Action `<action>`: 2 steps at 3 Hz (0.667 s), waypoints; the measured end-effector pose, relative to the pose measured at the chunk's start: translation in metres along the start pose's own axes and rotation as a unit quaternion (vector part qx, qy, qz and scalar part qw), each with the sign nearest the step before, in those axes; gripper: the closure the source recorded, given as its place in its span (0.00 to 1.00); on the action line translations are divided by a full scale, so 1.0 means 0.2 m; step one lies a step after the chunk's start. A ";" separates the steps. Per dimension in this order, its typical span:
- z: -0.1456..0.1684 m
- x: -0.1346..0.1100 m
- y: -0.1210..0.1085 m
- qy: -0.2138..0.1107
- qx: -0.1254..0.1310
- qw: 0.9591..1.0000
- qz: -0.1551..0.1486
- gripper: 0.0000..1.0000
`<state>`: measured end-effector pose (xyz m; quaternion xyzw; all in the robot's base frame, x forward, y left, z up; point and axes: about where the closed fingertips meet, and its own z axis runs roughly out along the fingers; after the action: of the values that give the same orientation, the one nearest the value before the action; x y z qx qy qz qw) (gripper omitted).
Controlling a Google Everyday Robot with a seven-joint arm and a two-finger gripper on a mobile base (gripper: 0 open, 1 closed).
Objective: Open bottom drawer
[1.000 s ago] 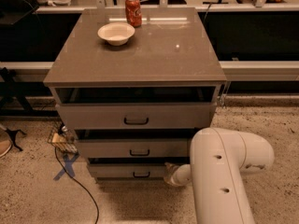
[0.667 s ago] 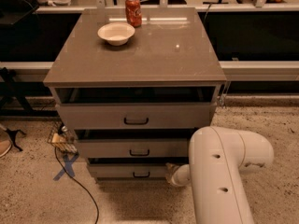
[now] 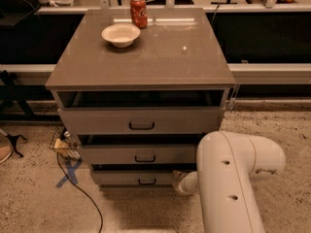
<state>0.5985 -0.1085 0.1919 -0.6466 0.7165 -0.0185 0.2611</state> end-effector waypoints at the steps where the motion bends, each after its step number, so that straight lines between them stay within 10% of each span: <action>1: 0.00 0.00 0.00 0.000 0.000 1.000 0.000 0.51; 2: 0.00 0.00 0.00 0.000 0.000 1.000 0.000 0.28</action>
Offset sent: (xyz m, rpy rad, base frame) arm 0.0000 0.0000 0.0001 0.0000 0.0000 0.0000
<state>0.5985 -0.1085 0.1922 -0.6466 0.7165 -0.0185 0.2611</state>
